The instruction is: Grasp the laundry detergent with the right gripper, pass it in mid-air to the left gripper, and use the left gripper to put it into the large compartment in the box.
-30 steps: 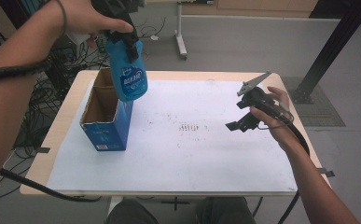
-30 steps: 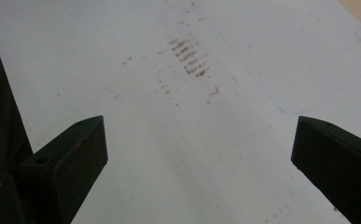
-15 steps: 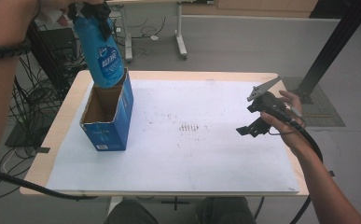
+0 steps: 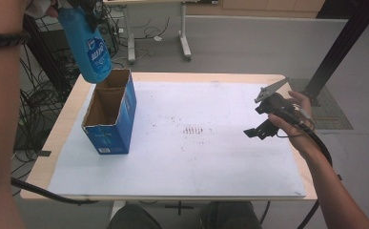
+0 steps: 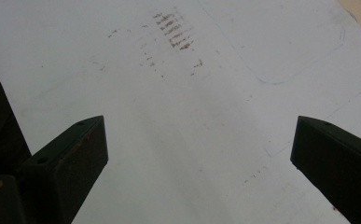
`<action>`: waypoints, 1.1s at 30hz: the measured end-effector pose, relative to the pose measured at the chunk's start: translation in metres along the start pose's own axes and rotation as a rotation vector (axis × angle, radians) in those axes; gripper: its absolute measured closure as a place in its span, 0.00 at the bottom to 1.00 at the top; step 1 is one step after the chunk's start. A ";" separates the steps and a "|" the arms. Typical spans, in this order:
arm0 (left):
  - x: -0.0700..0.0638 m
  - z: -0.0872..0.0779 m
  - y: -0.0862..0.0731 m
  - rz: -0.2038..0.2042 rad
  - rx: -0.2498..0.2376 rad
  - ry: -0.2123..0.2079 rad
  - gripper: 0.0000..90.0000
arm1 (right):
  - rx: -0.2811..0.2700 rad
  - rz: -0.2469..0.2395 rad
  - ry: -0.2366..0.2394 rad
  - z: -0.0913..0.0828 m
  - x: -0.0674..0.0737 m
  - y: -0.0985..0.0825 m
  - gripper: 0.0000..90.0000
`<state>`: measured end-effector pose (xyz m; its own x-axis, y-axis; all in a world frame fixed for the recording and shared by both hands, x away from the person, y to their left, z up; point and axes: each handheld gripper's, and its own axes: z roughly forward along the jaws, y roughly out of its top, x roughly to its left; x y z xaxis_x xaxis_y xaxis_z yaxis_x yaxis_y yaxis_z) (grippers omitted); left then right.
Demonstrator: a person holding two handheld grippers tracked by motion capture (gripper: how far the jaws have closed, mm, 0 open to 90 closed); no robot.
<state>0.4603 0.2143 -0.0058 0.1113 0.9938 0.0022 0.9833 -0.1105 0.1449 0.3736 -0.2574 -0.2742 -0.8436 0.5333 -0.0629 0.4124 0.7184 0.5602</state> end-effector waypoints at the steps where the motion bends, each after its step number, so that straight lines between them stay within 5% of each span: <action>1: 0.001 0.000 0.000 -0.006 -0.003 0.005 0.41 | 0.000 0.000 0.000 0.000 0.000 0.000 0.04; 11: 0.006 -0.002 0.000 -0.065 -0.022 0.019 0.41 | 0.000 -0.009 0.000 -0.002 0.001 0.001 0.04; 33: 0.011 0.001 0.004 -0.106 -0.028 0.023 0.41 | 0.018 -0.003 0.004 -0.002 0.000 -0.004 0.04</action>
<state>0.4658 0.2243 -0.0065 0.0033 1.0000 0.0082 0.9849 -0.0047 0.1729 0.3710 -0.2611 -0.2752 -0.8463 0.5292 -0.0609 0.4159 0.7280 0.5450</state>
